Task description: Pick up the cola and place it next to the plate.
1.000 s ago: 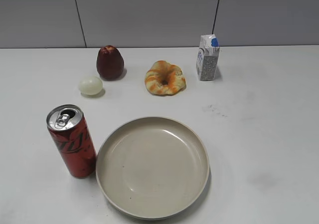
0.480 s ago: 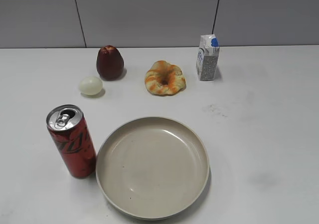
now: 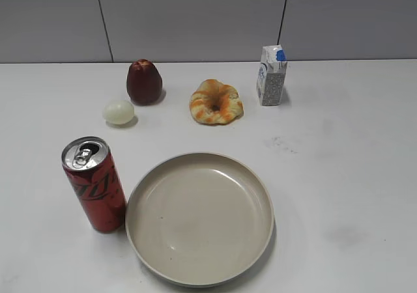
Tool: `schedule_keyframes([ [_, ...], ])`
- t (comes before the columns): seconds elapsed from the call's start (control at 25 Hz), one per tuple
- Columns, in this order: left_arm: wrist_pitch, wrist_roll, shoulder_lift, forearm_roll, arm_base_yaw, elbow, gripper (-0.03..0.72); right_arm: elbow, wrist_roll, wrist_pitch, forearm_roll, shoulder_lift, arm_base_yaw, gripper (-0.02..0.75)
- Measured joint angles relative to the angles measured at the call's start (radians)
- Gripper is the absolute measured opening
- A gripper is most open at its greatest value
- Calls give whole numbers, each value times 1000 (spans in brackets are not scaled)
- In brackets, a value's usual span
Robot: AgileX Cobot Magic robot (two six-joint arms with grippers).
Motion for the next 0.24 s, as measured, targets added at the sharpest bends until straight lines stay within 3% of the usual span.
schedule_keyframes([
  [0.24,1,0,-33,-2,49,0,533,0,0,0,0,0,0,535],
])
